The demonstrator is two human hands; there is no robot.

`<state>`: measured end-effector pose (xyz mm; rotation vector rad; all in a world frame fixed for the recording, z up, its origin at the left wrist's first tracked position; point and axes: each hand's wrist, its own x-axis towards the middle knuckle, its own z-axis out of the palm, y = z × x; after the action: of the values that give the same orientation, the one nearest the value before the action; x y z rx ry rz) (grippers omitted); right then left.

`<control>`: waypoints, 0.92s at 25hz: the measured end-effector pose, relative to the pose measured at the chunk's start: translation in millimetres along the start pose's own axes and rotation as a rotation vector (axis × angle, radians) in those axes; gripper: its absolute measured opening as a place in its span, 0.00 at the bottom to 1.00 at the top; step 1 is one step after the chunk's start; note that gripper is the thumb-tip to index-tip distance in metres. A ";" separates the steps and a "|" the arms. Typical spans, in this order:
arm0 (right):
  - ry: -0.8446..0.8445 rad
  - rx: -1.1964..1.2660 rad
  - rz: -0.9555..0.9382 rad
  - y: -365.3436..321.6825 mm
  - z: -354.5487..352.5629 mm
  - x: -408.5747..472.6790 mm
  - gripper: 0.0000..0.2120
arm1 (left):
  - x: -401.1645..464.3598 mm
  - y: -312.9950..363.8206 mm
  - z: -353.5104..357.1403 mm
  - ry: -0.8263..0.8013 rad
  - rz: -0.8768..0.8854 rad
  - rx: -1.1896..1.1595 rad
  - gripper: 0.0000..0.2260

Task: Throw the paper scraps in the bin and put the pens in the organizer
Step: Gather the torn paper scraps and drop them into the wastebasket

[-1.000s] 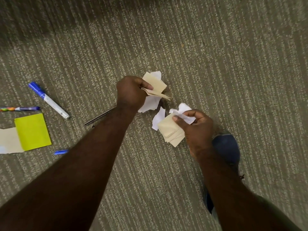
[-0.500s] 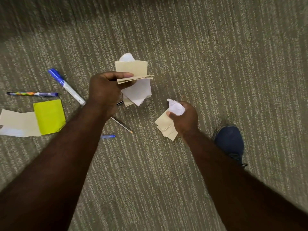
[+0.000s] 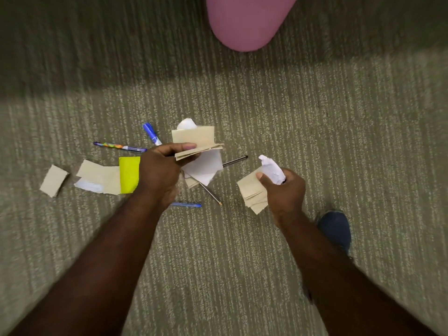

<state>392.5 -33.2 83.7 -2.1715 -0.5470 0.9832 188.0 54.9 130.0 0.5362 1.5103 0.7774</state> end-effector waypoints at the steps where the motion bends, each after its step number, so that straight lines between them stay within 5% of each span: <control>1: -0.011 0.023 -0.019 -18.3 2.4 -7.0 0.09 | -7.7 10.0 -2.7 0.012 -0.001 -0.020 0.09; 7: -0.087 0.119 -0.182 -137.6 24.4 -61.9 0.07 | -52.4 88.3 -40.5 0.065 0.013 -0.101 0.08; 14: 0.021 0.236 -0.215 -254.6 16.8 -129.7 0.06 | -98.3 199.6 -90.4 0.071 0.055 -0.108 0.09; 23: 0.064 0.274 -0.259 -367.8 -5.4 -5.4 0.08 | -55.4 289.3 27.2 0.108 0.106 -0.164 0.09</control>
<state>359.0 211.0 356.7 -1.8301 -0.6067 0.7952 186.2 209.3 382.3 0.4595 1.5099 1.0168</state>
